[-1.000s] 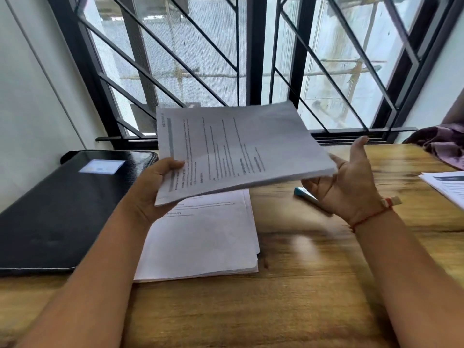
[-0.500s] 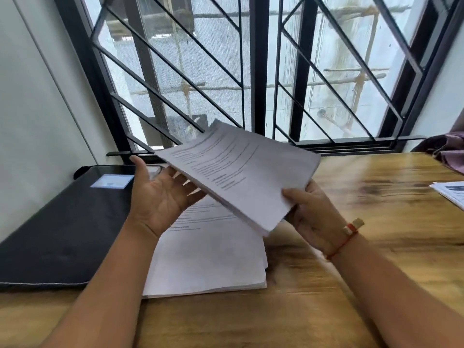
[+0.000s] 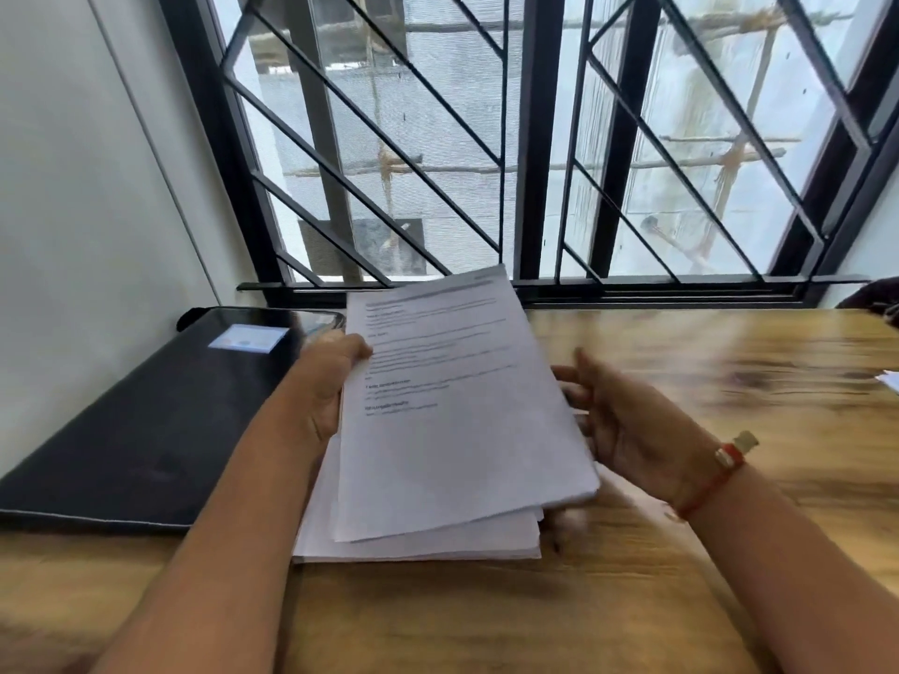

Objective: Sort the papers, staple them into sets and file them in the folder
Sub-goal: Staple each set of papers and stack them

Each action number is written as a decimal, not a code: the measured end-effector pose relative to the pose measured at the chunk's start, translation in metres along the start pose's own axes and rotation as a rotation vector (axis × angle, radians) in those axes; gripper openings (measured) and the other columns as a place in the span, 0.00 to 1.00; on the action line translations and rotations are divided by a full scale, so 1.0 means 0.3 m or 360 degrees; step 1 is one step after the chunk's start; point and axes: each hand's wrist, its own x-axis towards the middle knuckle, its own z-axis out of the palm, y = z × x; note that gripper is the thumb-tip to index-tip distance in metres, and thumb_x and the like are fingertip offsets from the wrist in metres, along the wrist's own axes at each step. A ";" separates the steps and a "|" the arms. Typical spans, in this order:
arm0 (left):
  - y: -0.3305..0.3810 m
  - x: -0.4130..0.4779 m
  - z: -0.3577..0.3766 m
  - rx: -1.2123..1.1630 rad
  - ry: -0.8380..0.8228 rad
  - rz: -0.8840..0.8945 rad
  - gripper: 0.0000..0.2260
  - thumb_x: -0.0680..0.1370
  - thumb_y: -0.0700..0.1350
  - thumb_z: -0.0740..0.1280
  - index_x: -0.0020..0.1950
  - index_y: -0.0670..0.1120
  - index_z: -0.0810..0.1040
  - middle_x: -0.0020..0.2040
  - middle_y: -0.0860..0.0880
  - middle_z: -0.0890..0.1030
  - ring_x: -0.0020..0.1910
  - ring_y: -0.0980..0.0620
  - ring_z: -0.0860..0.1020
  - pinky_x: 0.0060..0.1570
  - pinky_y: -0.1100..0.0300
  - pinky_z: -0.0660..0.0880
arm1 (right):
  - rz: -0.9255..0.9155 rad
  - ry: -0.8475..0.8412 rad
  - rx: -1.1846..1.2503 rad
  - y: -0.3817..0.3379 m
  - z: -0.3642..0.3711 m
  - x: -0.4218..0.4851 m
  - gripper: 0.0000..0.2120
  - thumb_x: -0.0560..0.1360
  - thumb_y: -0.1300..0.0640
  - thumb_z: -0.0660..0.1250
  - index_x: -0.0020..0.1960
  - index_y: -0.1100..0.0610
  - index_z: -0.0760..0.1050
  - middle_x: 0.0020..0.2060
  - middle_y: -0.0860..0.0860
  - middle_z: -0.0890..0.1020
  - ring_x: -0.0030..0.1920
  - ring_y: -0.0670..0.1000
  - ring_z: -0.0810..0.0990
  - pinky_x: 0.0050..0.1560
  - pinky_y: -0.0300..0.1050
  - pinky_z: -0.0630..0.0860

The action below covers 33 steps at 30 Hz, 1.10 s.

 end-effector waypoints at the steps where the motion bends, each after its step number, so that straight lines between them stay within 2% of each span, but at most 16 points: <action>1: -0.002 -0.001 0.002 0.0089 -0.0010 -0.0036 0.15 0.78 0.34 0.57 0.63 0.37 0.74 0.48 0.35 0.82 0.40 0.38 0.82 0.36 0.44 0.82 | 0.0003 0.0010 -0.0185 0.012 0.005 -0.001 0.18 0.79 0.50 0.64 0.63 0.60 0.77 0.51 0.56 0.85 0.41 0.53 0.84 0.41 0.46 0.81; 3: -0.001 -0.003 0.002 0.0289 -0.0043 -0.0076 0.14 0.77 0.35 0.58 0.62 0.36 0.73 0.47 0.35 0.81 0.38 0.38 0.81 0.36 0.46 0.82 | -0.0027 0.0026 -0.0530 0.034 0.018 -0.002 0.13 0.81 0.60 0.63 0.63 0.58 0.78 0.53 0.55 0.85 0.47 0.53 0.85 0.45 0.47 0.83; 6: -0.010 -0.005 -0.010 0.0602 -0.0040 -0.0080 0.10 0.78 0.36 0.59 0.59 0.38 0.74 0.45 0.38 0.82 0.37 0.41 0.81 0.35 0.49 0.81 | 0.0012 0.0003 -0.0743 0.047 0.027 -0.001 0.12 0.81 0.64 0.63 0.63 0.58 0.77 0.54 0.53 0.85 0.53 0.53 0.85 0.48 0.46 0.80; 9: -0.019 0.001 -0.037 0.1149 -0.0031 -0.0042 0.07 0.79 0.37 0.62 0.55 0.43 0.76 0.50 0.41 0.83 0.46 0.44 0.83 0.44 0.50 0.83 | 0.0113 -0.0034 -0.0850 0.048 0.029 -0.003 0.11 0.80 0.63 0.65 0.61 0.57 0.79 0.52 0.52 0.86 0.51 0.51 0.85 0.47 0.44 0.81; 11: -0.017 0.002 -0.060 0.1342 -0.0069 -0.0048 0.04 0.80 0.37 0.65 0.51 0.46 0.75 0.50 0.44 0.82 0.47 0.47 0.82 0.41 0.54 0.80 | 0.0121 -0.0020 -0.0986 0.056 0.026 0.000 0.11 0.79 0.62 0.67 0.60 0.55 0.81 0.50 0.51 0.86 0.52 0.51 0.85 0.53 0.48 0.81; 13: -0.016 0.015 -0.093 0.1408 -0.0094 -0.0038 0.06 0.79 0.38 0.69 0.53 0.46 0.75 0.51 0.44 0.82 0.48 0.48 0.83 0.40 0.56 0.79 | 0.0044 0.0066 -0.1289 0.069 0.021 0.011 0.11 0.77 0.59 0.70 0.59 0.51 0.82 0.47 0.50 0.86 0.50 0.51 0.85 0.57 0.53 0.80; 15: -0.019 0.032 -0.120 0.1440 -0.0095 -0.0008 0.11 0.77 0.37 0.71 0.58 0.43 0.76 0.51 0.43 0.84 0.49 0.46 0.84 0.42 0.54 0.81 | -0.0065 0.0180 -0.1723 0.075 0.021 0.022 0.14 0.75 0.54 0.73 0.60 0.47 0.81 0.44 0.47 0.85 0.46 0.49 0.84 0.54 0.51 0.80; 17: -0.024 0.043 -0.133 0.1472 -0.0064 0.0007 0.12 0.76 0.37 0.73 0.58 0.43 0.77 0.51 0.43 0.84 0.49 0.46 0.84 0.44 0.52 0.82 | -0.0148 0.0249 -0.1963 0.075 0.031 0.023 0.16 0.74 0.51 0.73 0.61 0.45 0.79 0.43 0.44 0.83 0.44 0.45 0.82 0.48 0.43 0.79; 20: -0.039 0.059 -0.140 0.1572 -0.0017 0.0045 0.14 0.74 0.39 0.75 0.58 0.44 0.78 0.50 0.44 0.85 0.49 0.46 0.84 0.50 0.48 0.82 | -0.0212 0.0280 -0.2032 0.082 0.042 0.019 0.15 0.74 0.49 0.74 0.60 0.44 0.79 0.41 0.43 0.81 0.41 0.42 0.79 0.38 0.35 0.71; 22: -0.052 0.070 -0.138 0.1682 0.0051 0.0115 0.17 0.73 0.42 0.76 0.61 0.44 0.79 0.51 0.45 0.84 0.51 0.46 0.83 0.56 0.46 0.80 | -0.0240 0.0305 -0.2102 0.090 0.046 0.022 0.15 0.74 0.49 0.74 0.60 0.44 0.80 0.41 0.42 0.81 0.41 0.40 0.78 0.36 0.33 0.69; 26: -0.066 0.063 -0.106 0.1890 0.0245 0.0298 0.20 0.76 0.46 0.74 0.66 0.44 0.77 0.57 0.46 0.81 0.57 0.46 0.78 0.62 0.51 0.75 | -0.0265 0.0384 -0.2175 0.099 0.055 0.028 0.16 0.73 0.47 0.74 0.60 0.47 0.80 0.43 0.44 0.81 0.44 0.44 0.79 0.45 0.40 0.76; 30: -0.077 0.062 -0.089 0.1905 0.0323 0.0379 0.21 0.76 0.45 0.74 0.68 0.46 0.77 0.58 0.47 0.81 0.58 0.47 0.78 0.60 0.52 0.75 | -0.0262 0.0405 -0.2184 0.104 0.057 0.031 0.18 0.73 0.47 0.74 0.61 0.49 0.80 0.44 0.45 0.82 0.46 0.46 0.80 0.51 0.45 0.77; 33: -0.080 0.065 -0.089 0.1905 0.0364 0.0419 0.20 0.76 0.44 0.73 0.68 0.46 0.77 0.56 0.48 0.81 0.58 0.47 0.78 0.58 0.57 0.72 | -0.0265 0.0429 -0.2210 0.107 0.056 0.034 0.17 0.73 0.47 0.74 0.59 0.52 0.81 0.45 0.46 0.83 0.46 0.47 0.80 0.53 0.47 0.77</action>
